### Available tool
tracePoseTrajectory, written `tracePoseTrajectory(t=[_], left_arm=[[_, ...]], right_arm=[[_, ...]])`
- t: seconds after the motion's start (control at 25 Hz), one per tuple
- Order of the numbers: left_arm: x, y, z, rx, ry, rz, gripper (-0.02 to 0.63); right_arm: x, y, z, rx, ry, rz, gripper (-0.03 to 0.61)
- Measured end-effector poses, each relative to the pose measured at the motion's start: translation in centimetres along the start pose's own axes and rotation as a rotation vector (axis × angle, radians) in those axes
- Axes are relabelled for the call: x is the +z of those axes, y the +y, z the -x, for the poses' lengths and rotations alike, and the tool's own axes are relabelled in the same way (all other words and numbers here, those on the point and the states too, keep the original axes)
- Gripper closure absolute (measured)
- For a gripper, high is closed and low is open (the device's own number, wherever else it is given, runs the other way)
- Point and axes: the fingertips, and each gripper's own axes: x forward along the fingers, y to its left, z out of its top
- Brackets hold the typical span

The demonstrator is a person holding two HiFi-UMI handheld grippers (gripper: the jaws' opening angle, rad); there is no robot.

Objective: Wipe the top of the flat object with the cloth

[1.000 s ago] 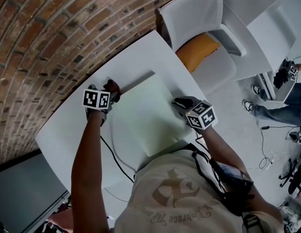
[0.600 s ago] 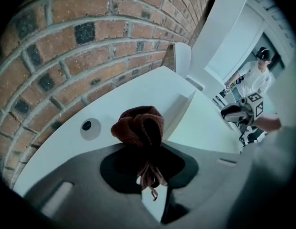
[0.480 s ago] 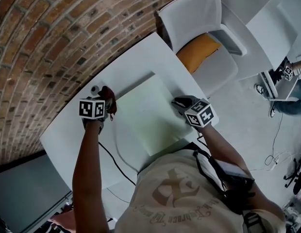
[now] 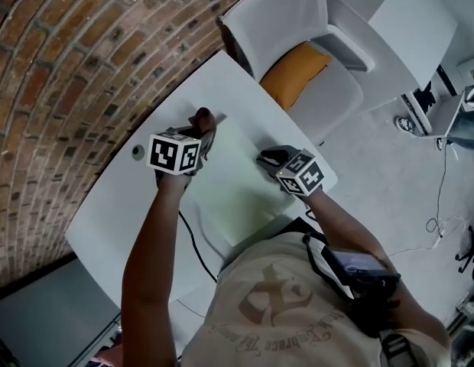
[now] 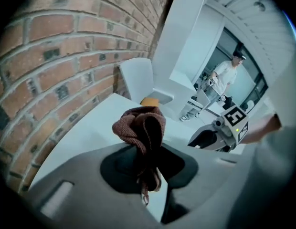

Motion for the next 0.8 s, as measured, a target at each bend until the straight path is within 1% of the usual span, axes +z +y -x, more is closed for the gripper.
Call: tracePoseTrajectory(t=[0.12, 0.16, 0.28, 0.4, 0.56, 0.8], left_arm=[[2.8, -2.7, -2.1, -0.07, -0.041, -0.065, 0.538], [3.4, -3.4, -2.9, -0.087, -0.042, -0.082, 0.538], [3.4, -4.4, -5.1, -0.103, 0.007, -0.117, 0.538], [2.3, -4.1, -6.5, -0.077, 0.06, -0.128, 0.538], [0.7, -3.4, -6.1, -0.049, 0.064, -0.104, 0.538], [-2.9, -0.6, -3.2, 0.021, 0.084, -0.056, 0.538]], right_arm=[[0.0, 0.0, -0.1, 0.001, -0.002, -0.004, 0.477], [-0.1, -0.1, -0.1, 0.002, -0.001, -0.005, 0.477], [-0.2, 0.0, -0.1, 0.003, 0.0, -0.008, 0.477], [0.3, 0.0, 0.2, 0.002, -0.006, 0.003, 0.477], [-0.1, -0.1, 0.2, 0.004, -0.005, 0.002, 0.477], [-0.3, -0.2, 0.2, 0.009, 0.0, 0.008, 0.477]])
